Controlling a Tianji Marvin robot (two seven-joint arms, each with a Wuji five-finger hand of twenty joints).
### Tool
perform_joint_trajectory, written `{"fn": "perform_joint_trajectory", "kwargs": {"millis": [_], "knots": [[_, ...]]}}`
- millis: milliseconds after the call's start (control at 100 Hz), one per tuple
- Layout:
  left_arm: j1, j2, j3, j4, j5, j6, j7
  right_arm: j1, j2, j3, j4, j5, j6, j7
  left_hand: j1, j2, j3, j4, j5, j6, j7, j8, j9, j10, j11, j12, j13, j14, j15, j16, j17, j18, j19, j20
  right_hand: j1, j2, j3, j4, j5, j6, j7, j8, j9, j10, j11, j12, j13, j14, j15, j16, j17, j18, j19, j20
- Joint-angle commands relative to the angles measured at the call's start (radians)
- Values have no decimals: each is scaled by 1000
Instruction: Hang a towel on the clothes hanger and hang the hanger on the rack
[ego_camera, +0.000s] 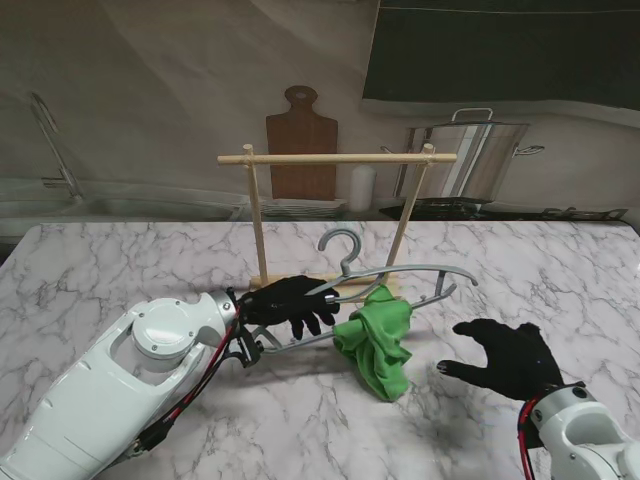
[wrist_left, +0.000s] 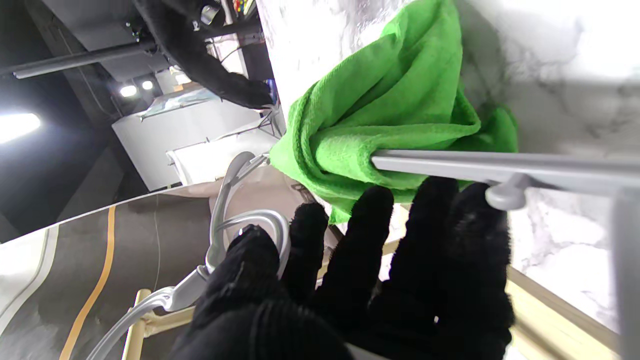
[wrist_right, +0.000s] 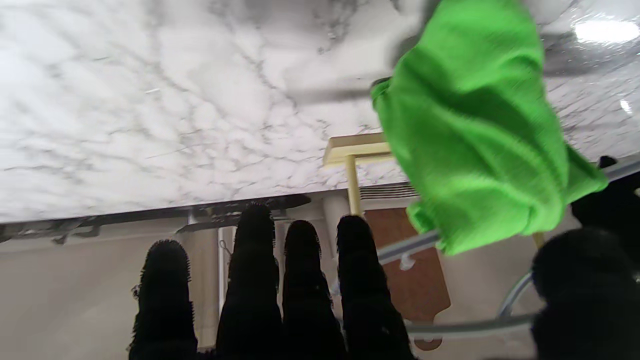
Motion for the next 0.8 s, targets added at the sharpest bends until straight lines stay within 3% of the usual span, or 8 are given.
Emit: {"fn": "perform_joint_trajectory", "kwargs": {"millis": [0, 110, 210, 320, 390, 500, 610, 790], "knots": [[4, 9, 0, -6, -5, -5, -23, -37, 2, 26, -29, -4, 9, -1, 80, 57, 22, 10, 26, -51, 4, 22, 30, -12, 6, 8, 19, 25, 9, 13, 12, -10, -279, 1, 33, 43, -31, 20, 48, -43, 21, 25, 26, -6, 11, 8, -1, 17, -23, -2, -2, -18, 11, 22], [5, 21, -3, -14, 14, -9, -55, -82, -7, 77, -63, 6, -3, -20, 80, 57, 22, 10, 27, -49, 3, 24, 30, -13, 6, 9, 20, 26, 10, 14, 12, -10, -278, 1, 90, 56, -64, 30, 110, -90, 65, 67, 65, -2, 5, 20, 2, 22, -31, -5, 0, -23, 3, 28], [7, 32, -8, -24, 48, -18, -80, -93, -21, 86, -57, 14, -19, -133, 80, 57, 22, 11, 27, -49, 3, 25, 30, -15, 6, 9, 20, 23, 9, 14, 11, -10, -278, 1, 125, 28, -69, 34, 157, -114, 92, 89, 104, -5, 18, 33, 18, 21, -26, -3, 11, -22, 8, 34], [12, 44, -16, -38, 86, -32, -102, -71, -34, 72, -21, 19, -52, -263, 80, 57, 22, 10, 27, -50, 3, 26, 29, -15, 6, 9, 20, 24, 8, 14, 11, -10, -279, 1, 148, -14, -68, 36, 142, -123, 90, 97, 115, -11, 28, 46, 23, 18, -26, -4, 15, -17, 8, 36], [15, 50, -19, -47, 115, -43, -111, -38, -37, 59, 9, 27, -96, -310, 80, 58, 23, 11, 28, -50, 3, 26, 29, -16, 6, 9, 20, 21, 8, 14, 9, -12, -280, 1, 171, -57, -59, 34, 75, -200, 82, 113, 101, -24, 37, 58, 21, 14, -29, -8, 14, -15, 0, 37], [21, 58, -23, -66, 156, -64, -115, -4, -25, 55, 12, 26, -131, -240, 78, 53, 21, 10, 32, -55, 4, 26, 31, -20, 7, 9, 23, 17, 9, 15, 12, -16, -278, 1, 172, -97, -34, 34, -87, -259, 82, 174, 11, -47, 35, 64, -36, 4, -53, -25, -3, -25, -24, 40], [34, 60, -30, -89, 193, -92, -102, 63, -13, 17, 38, 14, -140, -190, 77, 50, 22, 11, 36, -56, 4, 24, 32, -24, 7, 10, 26, 14, 9, 15, 15, -19, -278, 1, 146, -138, -2, 31, -156, -289, 66, 202, -44, -61, 44, 62, -72, -5, -71, -40, -17, -32, -47, 42], [37, 69, -33, -110, 246, -121, -110, 157, -3, -64, 82, 59, -150, -150, 73, 48, 22, 10, 39, -62, 6, 22, 35, -29, 8, 10, 32, 7, 8, 15, 20, -27, -279, -1, 124, -173, 35, 18, -254, -357, -48, 148, -91, -75, 43, 45, -102, -12, -78, -51, -38, -44, -77, 50]]}}
